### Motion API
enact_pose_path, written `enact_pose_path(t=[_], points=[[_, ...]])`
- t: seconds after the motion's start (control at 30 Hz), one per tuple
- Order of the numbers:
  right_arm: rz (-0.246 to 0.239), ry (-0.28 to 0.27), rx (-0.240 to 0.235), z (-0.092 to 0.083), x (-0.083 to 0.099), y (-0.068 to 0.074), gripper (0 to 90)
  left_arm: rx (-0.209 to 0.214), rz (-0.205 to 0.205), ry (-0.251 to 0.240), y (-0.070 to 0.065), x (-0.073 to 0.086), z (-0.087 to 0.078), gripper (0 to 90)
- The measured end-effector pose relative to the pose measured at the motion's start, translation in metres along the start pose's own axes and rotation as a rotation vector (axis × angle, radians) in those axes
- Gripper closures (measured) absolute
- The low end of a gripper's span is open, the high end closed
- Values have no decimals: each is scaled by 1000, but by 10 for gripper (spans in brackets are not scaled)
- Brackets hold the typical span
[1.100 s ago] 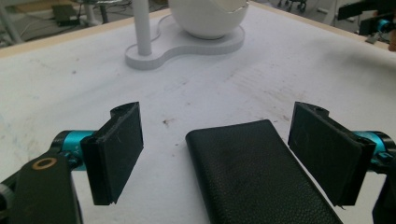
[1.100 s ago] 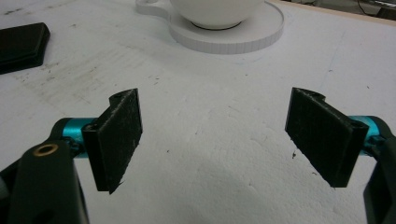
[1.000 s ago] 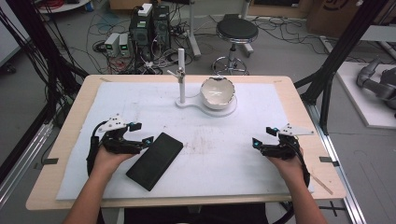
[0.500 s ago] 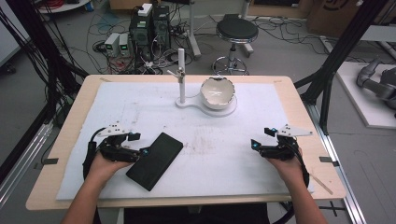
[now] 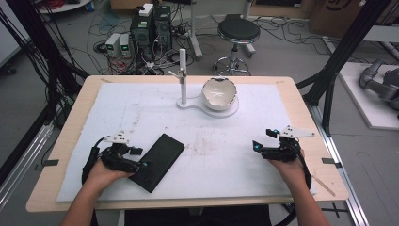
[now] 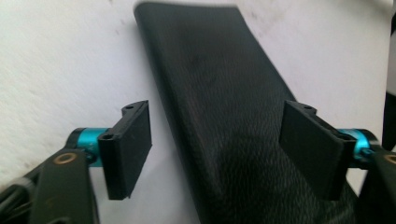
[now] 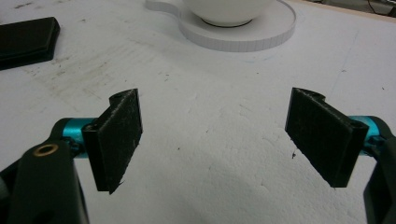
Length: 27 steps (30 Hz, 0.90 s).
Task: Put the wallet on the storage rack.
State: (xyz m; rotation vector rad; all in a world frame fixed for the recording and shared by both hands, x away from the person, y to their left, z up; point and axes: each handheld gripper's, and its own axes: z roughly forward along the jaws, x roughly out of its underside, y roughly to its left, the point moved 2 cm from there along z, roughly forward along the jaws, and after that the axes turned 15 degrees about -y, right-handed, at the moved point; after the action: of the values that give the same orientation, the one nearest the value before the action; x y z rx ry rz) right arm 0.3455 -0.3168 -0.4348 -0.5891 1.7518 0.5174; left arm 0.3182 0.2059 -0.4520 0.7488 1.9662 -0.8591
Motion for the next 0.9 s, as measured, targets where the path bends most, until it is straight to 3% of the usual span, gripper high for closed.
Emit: enact_pose_path(t=[0.1,0.3,0.43,0.57,0.67,0.8,0.9], points=[[0,-1,-1,0,0,1,193,6,-21,31,0,4,0,276],[-2,2,-6,0,0,1,193,36,-53,21,-2,9,-5,340],[-4,4,-4,1,0,1,193,15,-64,26,-2,8,-4,384],[-5,2,-3,1,0,1,192,12,-100,12,-1,9,-4,467],[-8,2,-4,1,0,1,192,17,-100,0,1,8,-5,536],[-6,3,-7,2,0,2,193,4,-84,-13,0,4,-6,709],[-10,2,-5,1,-1,2,193,14,-78,-17,-1,2,-6,767]])
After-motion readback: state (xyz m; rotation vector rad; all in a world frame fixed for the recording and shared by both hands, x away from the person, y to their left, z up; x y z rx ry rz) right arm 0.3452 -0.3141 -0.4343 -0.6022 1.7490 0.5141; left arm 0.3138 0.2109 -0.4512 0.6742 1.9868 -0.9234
